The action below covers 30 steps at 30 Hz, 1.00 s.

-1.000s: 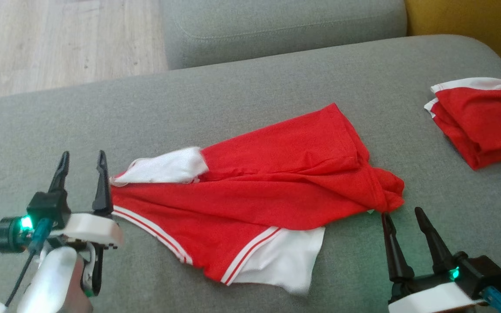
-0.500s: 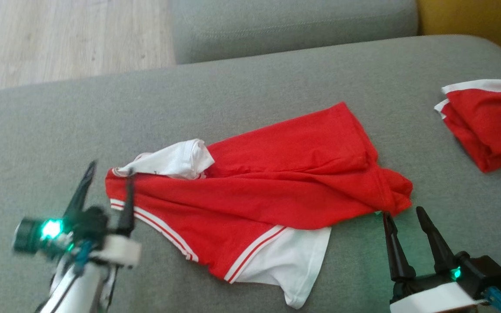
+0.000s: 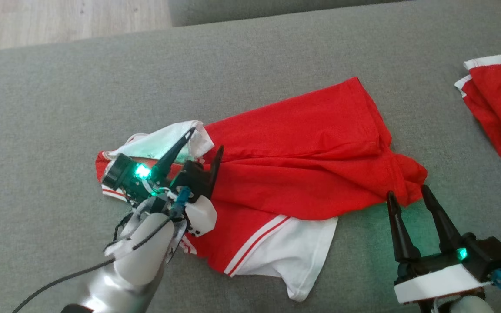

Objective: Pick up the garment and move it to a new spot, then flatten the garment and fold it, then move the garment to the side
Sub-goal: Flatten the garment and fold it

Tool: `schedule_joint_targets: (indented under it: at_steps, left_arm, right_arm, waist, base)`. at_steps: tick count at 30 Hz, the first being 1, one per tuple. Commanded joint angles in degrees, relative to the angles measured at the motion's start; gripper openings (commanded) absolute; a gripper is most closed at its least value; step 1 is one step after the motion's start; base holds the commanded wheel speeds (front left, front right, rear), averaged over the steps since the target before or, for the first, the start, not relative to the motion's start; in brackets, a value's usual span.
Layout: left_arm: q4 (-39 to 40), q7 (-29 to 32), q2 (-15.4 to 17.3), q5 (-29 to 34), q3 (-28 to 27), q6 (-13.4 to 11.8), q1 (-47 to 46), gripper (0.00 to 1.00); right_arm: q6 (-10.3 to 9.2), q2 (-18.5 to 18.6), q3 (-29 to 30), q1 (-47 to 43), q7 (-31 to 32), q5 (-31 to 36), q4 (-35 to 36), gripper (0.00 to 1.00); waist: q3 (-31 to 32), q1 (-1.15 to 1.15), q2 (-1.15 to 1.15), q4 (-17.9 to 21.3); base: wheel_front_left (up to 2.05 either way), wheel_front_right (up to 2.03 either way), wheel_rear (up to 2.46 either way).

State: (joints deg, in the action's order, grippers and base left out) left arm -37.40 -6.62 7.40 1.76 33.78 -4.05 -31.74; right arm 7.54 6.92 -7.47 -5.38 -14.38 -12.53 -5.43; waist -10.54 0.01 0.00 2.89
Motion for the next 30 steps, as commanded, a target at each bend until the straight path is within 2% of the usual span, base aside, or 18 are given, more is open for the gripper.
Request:
schedule_joint_targets:
  at_steps: [1, 2, 3, 7, 8, 11, 17, 22, 30]
  left_arm:
    - [-0.2, 0.6, 0.5, 1.0, -1.2, -0.8, -3.1, 1.00]
    - [-1.2, 1.0, 0.3, 1.4, -0.9, -1.4, -3.3, 1.00]
    - [-3.2, 2.3, 0.0, 2.3, -0.6, -3.3, -3.4, 1.00]
    - [-5.3, 3.0, 0.6, 4.5, -0.2, -8.0, -3.6, 1.00]
    - [-5.3, 3.0, 0.6, 4.5, -0.2, -8.0, -3.6, 1.00]
    - [-5.9, 3.0, 1.1, 4.9, -0.2, -10.1, -3.1, 1.00]
    - [-5.4, 1.7, 1.8, 4.4, -0.2, -10.8, -2.4, 1.00]
    - [-5.1, 0.8, 1.3, 2.9, 0.3, -8.7, -2.3, 1.00]
    - [-2.5, 2.1, 1.9, 1.7, 0.6, -8.3, -1.1, 1.00]
  right_arm:
    - [-0.05, 1.4, -1.1, 1.5, -0.6, 0.2, 1.9, 1.00]
    - [-0.05, 1.4, -1.0, 1.5, -0.6, 0.2, 1.9, 1.00]
    - [-0.05, 1.4, -0.9, 1.3, -0.6, 0.3, 2.0, 1.00]
    - [-0.05, 1.4, -0.8, 0.9, -0.6, 0.4, 2.1, 1.00]
    - [-0.05, 1.4, -0.8, 0.9, -0.6, 0.4, 2.1, 1.00]
    - [-0.05, 1.1, -0.7, 0.7, -0.6, 0.5, 2.0, 1.00]
    - [-0.05, 0.7, -1.3, 0.7, -0.6, 0.4, 1.7, 1.00]
    - [-0.05, 0.7, -1.7, 0.8, -0.6, 0.4, 1.4, 1.00]
    - [-0.05, 1.1, -1.8, 0.4, -0.6, 0.4, 1.3, 1.00]
  waist:
    - [-0.6, -0.01, 0.00, 0.3]
    - [-0.7, -0.01, 0.00, 0.3]
    - [-0.9, -0.01, 0.00, 0.4]
    - [-1.1, -0.01, 0.00, 0.3]
    - [-1.1, -0.01, 0.00, 0.3]
    - [-1.0, -0.01, 0.00, 0.1]
    - [-0.3, -0.01, 0.00, -0.5]
    - [0.3, -0.01, 0.00, -0.6]
    - [0.9, -0.01, 0.00, 0.1]
  base:
    - [0.00, 0.00, 0.00]
    - [0.00, 0.00, 0.00]
    - [0.00, 0.00, 0.00]
    - [0.00, 0.00, 0.00]
    - [0.00, 0.00, 0.00]
    - [0.00, 0.00, 0.00]
    - [0.00, 0.00, 0.00]
    - [0.00, 0.00, 0.00]
    - [0.00, 0.00, 0.00]
